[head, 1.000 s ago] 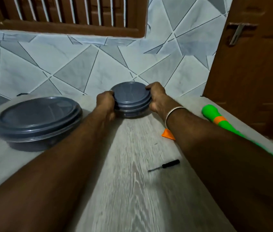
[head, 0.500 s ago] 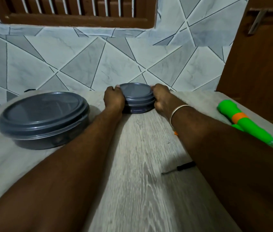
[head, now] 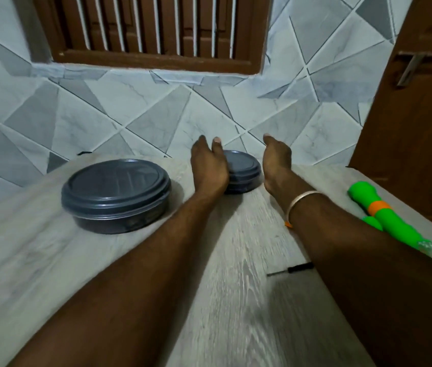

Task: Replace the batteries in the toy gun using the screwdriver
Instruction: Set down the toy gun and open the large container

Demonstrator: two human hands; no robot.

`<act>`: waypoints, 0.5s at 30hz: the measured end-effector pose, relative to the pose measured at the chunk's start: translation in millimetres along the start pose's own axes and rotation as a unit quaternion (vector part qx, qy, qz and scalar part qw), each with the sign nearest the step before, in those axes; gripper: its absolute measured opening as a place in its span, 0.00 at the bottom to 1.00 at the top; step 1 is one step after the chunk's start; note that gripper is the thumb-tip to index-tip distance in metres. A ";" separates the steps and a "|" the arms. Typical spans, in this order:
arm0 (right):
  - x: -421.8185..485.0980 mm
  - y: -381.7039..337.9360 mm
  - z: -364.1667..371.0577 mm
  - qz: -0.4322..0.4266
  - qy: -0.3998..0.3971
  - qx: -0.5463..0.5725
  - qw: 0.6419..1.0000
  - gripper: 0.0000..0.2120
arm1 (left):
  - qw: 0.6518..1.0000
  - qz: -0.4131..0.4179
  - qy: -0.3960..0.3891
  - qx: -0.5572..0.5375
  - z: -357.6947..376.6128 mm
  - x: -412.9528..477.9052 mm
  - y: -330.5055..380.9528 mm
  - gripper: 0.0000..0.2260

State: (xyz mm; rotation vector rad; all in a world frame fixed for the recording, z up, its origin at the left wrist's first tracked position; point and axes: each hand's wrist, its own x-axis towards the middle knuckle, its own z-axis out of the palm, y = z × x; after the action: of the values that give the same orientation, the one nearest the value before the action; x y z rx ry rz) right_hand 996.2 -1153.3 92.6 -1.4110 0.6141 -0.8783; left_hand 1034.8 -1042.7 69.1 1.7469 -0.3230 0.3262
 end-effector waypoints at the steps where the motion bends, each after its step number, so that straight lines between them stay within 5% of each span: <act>1: -10.7 -7.1 1.6 -0.020 -0.003 -0.006 1.000 0.18 | 1.000 0.014 0.004 -0.003 -7.8 -5.3 7.8 0.24; 7: -104.6 -26.8 30.8 0.018 -0.088 0.047 0.995 0.09 | 0.994 0.081 0.060 -0.035 -106.5 -30.0 35.9 0.22; 15: -178.8 4.7 73.0 0.081 -0.170 0.067 0.980 0.08 | 0.991 -0.022 0.116 0.065 -220.4 -29.6 -18.1 0.19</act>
State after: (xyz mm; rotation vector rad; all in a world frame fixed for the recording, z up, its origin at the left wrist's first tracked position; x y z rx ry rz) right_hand 956.0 -965.6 71.0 -1.3295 0.3929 -0.5227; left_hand 1005.4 -822.1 83.8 1.8195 -0.0957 0.5237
